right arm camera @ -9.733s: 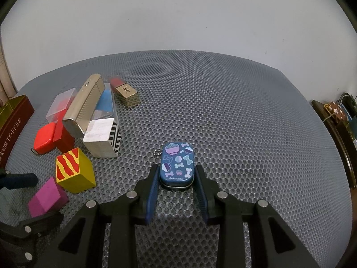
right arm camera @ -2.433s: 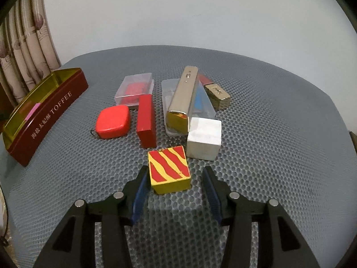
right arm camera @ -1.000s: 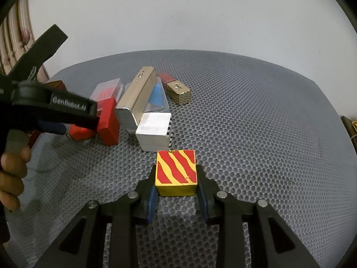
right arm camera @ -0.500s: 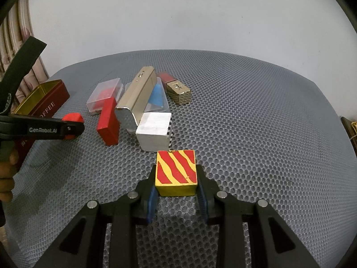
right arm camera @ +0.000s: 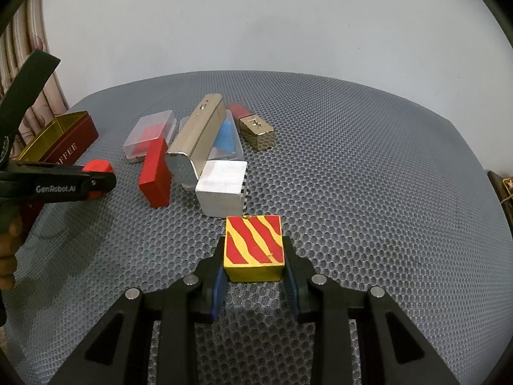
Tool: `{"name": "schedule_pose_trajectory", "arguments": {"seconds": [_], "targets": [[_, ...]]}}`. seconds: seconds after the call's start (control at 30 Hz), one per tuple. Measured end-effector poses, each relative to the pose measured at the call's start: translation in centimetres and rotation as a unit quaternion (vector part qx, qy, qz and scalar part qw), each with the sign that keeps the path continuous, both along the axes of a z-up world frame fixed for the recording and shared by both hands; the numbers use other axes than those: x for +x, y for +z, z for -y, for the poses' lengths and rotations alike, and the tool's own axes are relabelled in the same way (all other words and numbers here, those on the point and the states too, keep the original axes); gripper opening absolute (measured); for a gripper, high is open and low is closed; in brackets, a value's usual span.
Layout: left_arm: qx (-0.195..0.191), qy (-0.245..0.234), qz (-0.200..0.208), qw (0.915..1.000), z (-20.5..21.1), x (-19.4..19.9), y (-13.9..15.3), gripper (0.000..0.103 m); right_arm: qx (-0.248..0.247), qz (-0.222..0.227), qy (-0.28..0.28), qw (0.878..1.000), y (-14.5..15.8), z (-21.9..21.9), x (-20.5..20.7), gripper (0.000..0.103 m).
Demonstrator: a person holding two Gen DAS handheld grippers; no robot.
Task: Organize rigid objects
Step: 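Carry the red tape measure into the tin and open the left tool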
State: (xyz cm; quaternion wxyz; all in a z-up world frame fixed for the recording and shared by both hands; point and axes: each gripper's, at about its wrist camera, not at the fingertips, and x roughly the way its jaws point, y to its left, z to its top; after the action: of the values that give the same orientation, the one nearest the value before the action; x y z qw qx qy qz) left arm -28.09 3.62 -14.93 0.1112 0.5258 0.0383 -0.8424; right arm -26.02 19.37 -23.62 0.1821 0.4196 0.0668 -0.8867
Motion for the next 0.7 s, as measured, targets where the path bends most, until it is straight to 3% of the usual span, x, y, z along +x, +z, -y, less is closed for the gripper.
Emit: {"name": "schedule_pose_trajectory", "arguments": {"seconds": [0.2,0.7], "targets": [[-0.002,0.001,-0.009,1.0,0.7,1.2,1.3,0.043,-0.002,0.0,0.0,1.0,0.5,-1.6,0.0,0.032],[0.0,0.009,-0.02,0.9998,1.2,4.2,3.1,0.043,0.003,-0.001,-0.001,1.0,0.2,-0.1,0.4,0.031]]}}
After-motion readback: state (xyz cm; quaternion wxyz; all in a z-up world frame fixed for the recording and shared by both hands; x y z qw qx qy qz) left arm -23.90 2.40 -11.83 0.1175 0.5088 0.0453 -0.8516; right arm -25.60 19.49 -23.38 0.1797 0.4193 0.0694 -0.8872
